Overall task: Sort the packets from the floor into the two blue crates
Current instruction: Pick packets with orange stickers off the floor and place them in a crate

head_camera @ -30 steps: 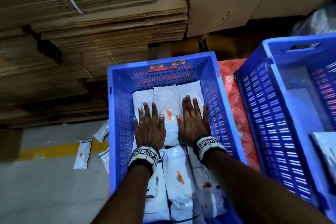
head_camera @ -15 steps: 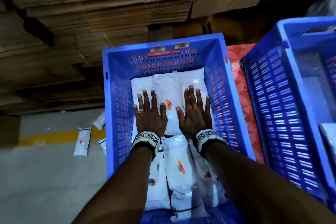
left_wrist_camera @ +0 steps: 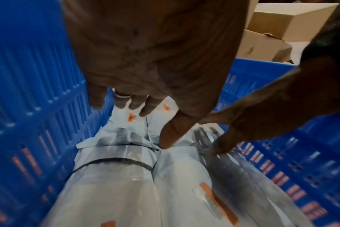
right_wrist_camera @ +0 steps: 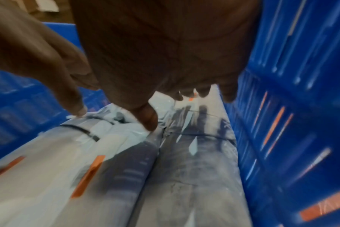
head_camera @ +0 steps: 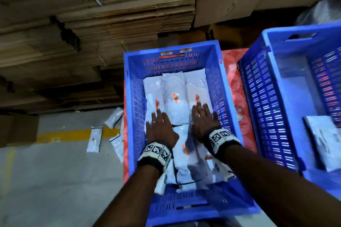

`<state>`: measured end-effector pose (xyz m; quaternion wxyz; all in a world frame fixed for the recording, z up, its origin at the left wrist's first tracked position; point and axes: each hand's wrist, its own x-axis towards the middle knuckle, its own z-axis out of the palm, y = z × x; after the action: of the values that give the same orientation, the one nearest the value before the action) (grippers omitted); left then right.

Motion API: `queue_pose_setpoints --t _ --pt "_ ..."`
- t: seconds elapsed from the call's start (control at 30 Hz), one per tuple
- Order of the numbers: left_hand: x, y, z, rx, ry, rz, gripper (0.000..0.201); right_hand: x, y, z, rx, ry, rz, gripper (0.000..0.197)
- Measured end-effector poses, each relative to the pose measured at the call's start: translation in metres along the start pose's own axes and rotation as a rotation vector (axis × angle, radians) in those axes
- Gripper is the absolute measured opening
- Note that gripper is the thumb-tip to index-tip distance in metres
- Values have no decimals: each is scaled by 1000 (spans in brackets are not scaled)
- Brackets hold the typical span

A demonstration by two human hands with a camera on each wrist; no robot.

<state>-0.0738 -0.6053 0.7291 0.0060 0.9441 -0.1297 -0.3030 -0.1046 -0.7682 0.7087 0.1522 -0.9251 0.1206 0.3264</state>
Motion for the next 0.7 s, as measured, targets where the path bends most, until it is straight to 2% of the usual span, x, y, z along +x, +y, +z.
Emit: queue_pose_setpoints --t 0.07,0.2,0.23,0.3,0.4,0.47,0.57,0.7 --pt "-15 3 2 82 -58 -45 91 -17 -3 5 -91 -90 -35 78" --pt "-35 3 6 136 -50 -127 77 -50 -17 19 -288 -272 -136 106" --pt "-37 1 7 116 -97 -153 78 -55 -21 21 -326 -309 -143 103" --pt "-40 -3 11 98 -185 -199 77 -64 -30 28 -362 -314 -125 91" --pt "-39 -5 15 118 -230 -214 71 -58 -40 44 -367 -298 -40 83" --pt "-39 -4 17 116 -230 -210 71 -50 -44 54 -354 -287 7 87" --pt "-38 -6 20 123 -213 -191 70 -40 -46 63 -380 -284 43 108" --pt "-40 -8 22 148 -179 -169 65 -35 -47 69 -409 -244 59 103"
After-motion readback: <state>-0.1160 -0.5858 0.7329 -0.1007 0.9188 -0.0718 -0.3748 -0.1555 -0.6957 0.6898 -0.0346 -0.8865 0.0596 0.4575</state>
